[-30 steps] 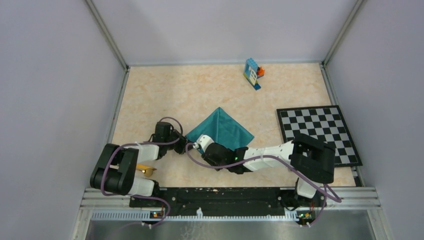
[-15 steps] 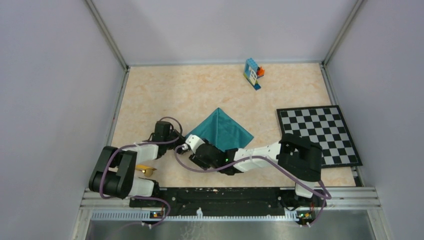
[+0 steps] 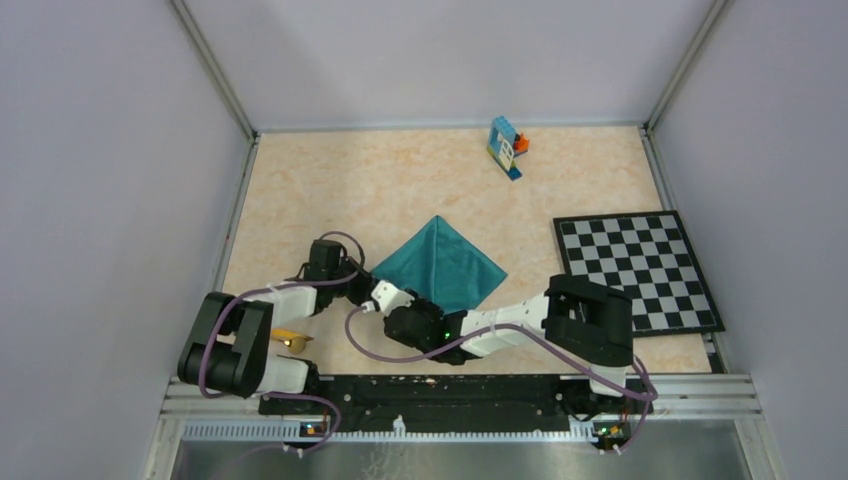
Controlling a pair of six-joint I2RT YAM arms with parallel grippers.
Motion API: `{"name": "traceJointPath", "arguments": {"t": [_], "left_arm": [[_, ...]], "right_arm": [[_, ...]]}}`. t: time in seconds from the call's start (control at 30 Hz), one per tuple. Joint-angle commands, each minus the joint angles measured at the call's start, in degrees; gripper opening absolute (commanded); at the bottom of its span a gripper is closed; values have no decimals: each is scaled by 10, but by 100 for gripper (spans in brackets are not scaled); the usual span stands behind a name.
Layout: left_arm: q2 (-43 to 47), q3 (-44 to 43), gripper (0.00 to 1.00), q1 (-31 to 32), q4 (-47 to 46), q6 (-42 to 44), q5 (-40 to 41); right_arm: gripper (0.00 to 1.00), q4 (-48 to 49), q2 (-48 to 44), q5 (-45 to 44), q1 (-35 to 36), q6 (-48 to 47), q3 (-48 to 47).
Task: Fold the napkin into a case and place the utensils inside
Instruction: Turn over the upper triangle folded napkin at the center of the board.
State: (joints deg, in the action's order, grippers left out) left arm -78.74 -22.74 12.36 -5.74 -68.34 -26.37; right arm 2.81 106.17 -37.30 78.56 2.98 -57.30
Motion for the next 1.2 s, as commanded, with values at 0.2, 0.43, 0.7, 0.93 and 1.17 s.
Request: {"name": "traceJointPath", "arguments": {"t": [0.2,0.43,0.7,0.93,1.17], "left_arm": [[-4,-30,0,-8,0,16,-14],[1,-31,0,-10,9,16,-12],[10,-43,0,-16,39,21,-7],[75,-161,0,-23,264,77,108],[173,-299,0,-78,456,104,200]], "right_arm": [[51,-1,-18,6,13,36,34],[47,-1,-17,-9,18,46,51],[0,-8,-23,-43,22,61,50],[0,0,-83,106,8,89,14],[0,64,-54,379,-15,125,-103]]}}
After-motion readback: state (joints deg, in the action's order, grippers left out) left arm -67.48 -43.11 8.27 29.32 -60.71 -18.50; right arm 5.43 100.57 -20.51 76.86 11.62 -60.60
